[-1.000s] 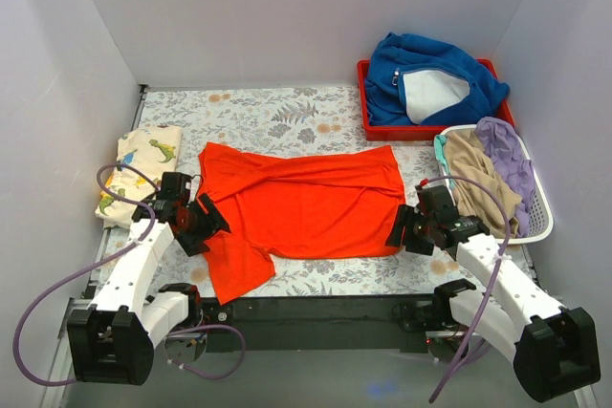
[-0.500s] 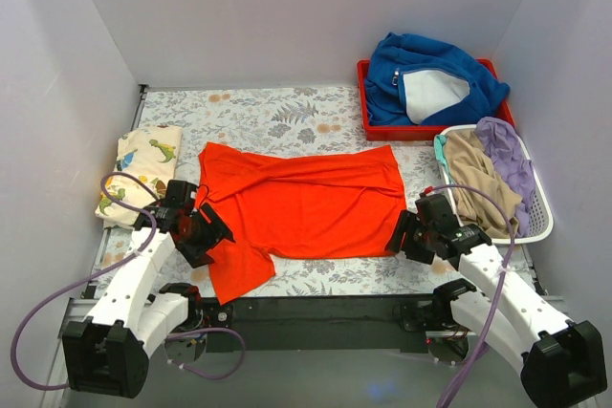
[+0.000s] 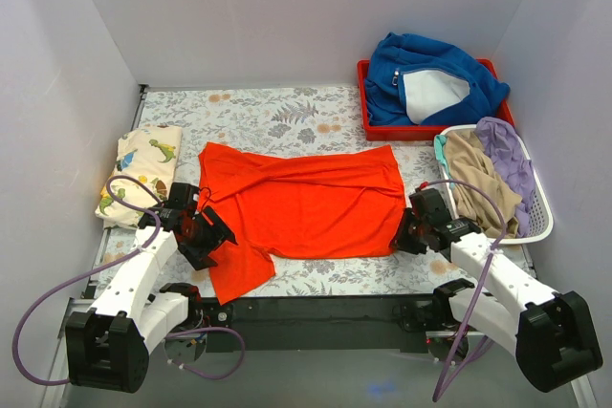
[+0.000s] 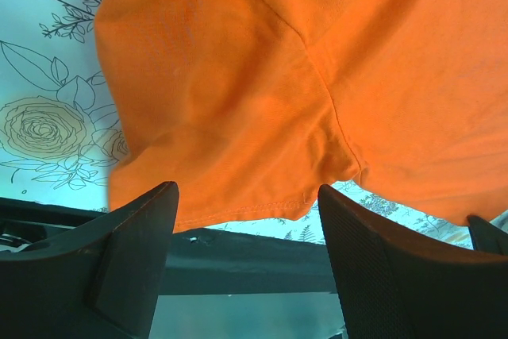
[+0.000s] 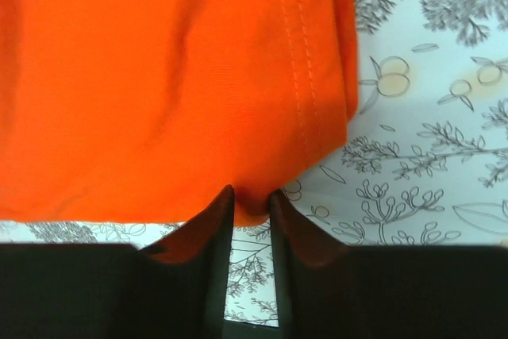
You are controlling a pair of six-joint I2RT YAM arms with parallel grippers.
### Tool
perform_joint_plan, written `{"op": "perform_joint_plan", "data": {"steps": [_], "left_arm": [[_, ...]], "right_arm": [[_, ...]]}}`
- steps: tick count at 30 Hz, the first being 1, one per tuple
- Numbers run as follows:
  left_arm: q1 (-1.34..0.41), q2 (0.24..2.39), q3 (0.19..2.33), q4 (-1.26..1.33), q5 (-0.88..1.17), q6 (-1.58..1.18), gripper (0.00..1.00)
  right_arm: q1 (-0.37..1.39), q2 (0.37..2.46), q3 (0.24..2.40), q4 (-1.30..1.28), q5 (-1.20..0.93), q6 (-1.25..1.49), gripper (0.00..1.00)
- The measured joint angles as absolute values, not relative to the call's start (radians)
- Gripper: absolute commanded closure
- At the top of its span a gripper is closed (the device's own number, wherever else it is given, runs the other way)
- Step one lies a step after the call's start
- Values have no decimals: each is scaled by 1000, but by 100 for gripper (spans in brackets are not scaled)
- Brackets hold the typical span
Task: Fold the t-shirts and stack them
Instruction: Fold the tshirt
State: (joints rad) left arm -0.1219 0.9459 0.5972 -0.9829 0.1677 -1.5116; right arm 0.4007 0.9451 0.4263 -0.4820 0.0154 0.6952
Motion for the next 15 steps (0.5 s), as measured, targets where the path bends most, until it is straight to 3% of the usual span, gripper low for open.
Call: {"op": "perform_joint_plan", "data": {"steps": [2, 3, 15], "left_arm": [[-122, 945, 597, -983, 168, -1512, 30], [-122, 945, 597, -983, 168, -1512, 30], [-122, 947, 632, -1011, 115, -1496, 30]], "right_arm": [[401, 954, 426, -461, 0, 694, 96], [401, 956, 426, -453, -6, 691, 98], [401, 961, 517, -435, -36, 642, 99]]}}
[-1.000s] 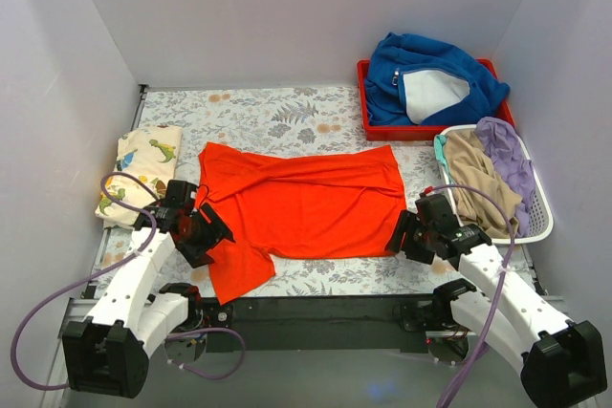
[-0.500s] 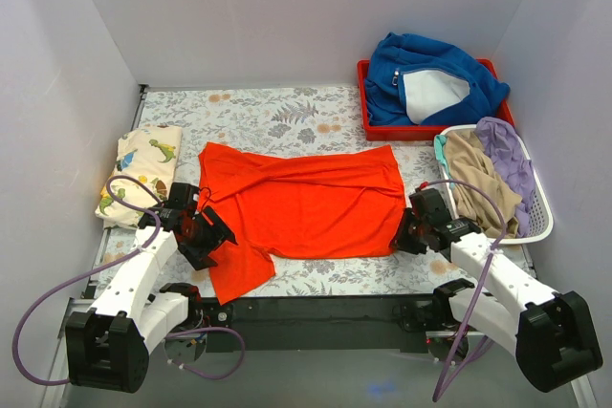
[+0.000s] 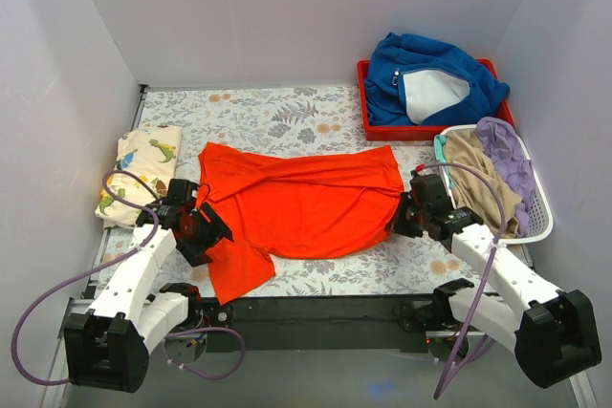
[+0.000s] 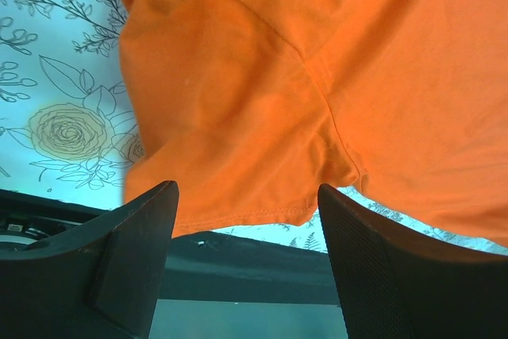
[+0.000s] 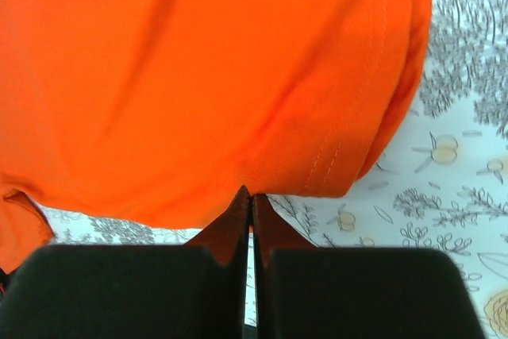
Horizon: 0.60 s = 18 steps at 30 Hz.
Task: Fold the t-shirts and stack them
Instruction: Fold the tshirt
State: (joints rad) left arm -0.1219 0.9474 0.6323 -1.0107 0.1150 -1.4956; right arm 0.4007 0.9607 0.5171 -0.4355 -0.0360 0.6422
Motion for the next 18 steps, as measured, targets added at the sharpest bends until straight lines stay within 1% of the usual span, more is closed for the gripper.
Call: {"op": "perform_joint_plan", "data": {"steps": [8, 14, 18], "left_arm": [[-129, 952, 656, -1052, 72, -1489, 29], [-134, 1063, 671, -1068, 36, -1524, 28], [-134, 1079, 670, -1074, -10, -1569, 28]], "right_arm": [[401, 1082, 653, -416, -30, 575, 99], [401, 1135, 695, -409, -29, 531, 99], [401, 1167, 705, -395, -30, 504, 99]]}}
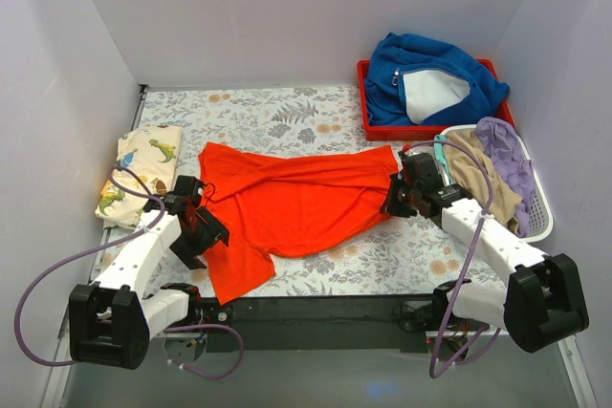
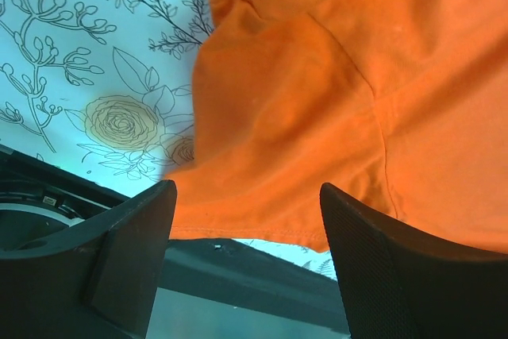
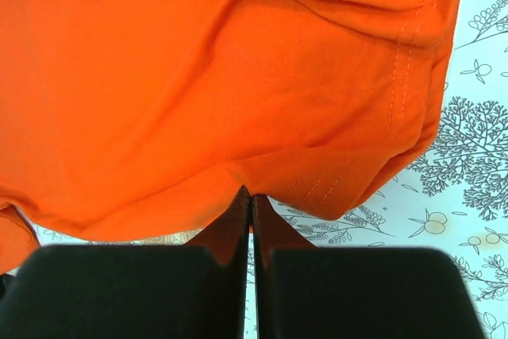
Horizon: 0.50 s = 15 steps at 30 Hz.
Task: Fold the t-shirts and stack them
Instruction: Fold the tshirt
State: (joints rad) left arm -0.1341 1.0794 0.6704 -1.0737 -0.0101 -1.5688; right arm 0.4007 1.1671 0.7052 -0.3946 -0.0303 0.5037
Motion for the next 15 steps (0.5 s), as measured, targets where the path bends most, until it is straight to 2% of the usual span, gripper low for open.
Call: {"op": "perform_joint_plan", "data": {"steps": [9, 11, 15], "left_arm": [[-134, 1153, 651, -1061, -38, -1649, 30], [-134, 1200, 635, -1045, -30, -1650, 34], [-135, 1279, 618, -1008, -6, -1648, 55]], "right_arm": [[400, 1206, 706, -375, -54, 469, 98], [399, 1206, 709, -371, -56, 467, 98], [394, 1200, 717, -365, -55, 466, 98]]}}
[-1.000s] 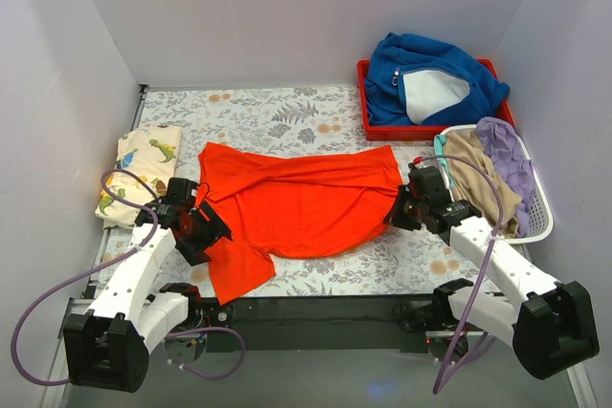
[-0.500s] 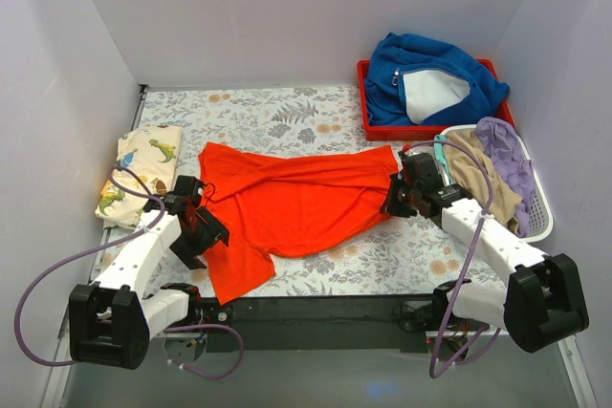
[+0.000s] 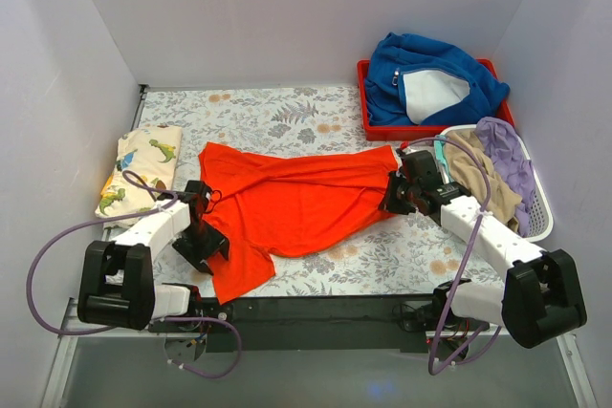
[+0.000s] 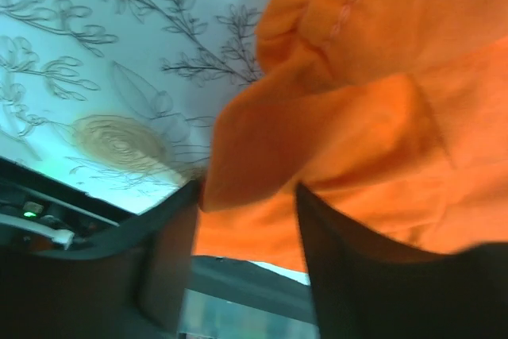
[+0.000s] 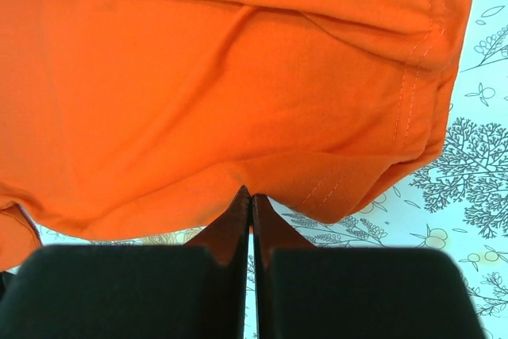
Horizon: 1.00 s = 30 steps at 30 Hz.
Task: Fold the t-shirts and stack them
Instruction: Fold the tshirt
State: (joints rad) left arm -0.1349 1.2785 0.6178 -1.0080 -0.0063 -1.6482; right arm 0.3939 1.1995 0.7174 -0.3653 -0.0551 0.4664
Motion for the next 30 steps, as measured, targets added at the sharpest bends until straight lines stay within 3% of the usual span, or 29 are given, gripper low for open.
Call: {"op": "perform_joint_plan", "data": {"steps": [3, 19, 30], "left_arm": [[-135, 1292, 618, -983, 17, -1646, 100], [-135, 1188, 707, -989, 44, -1615, 100], [-125, 1323, 857, -926, 33, -1566, 100]], "right_arm": [[392, 1183, 722, -365, -55, 466, 97], [387, 1196, 817, -415, -55, 417, 97], [364, 1409, 1015, -465, -36, 324, 99]]}}
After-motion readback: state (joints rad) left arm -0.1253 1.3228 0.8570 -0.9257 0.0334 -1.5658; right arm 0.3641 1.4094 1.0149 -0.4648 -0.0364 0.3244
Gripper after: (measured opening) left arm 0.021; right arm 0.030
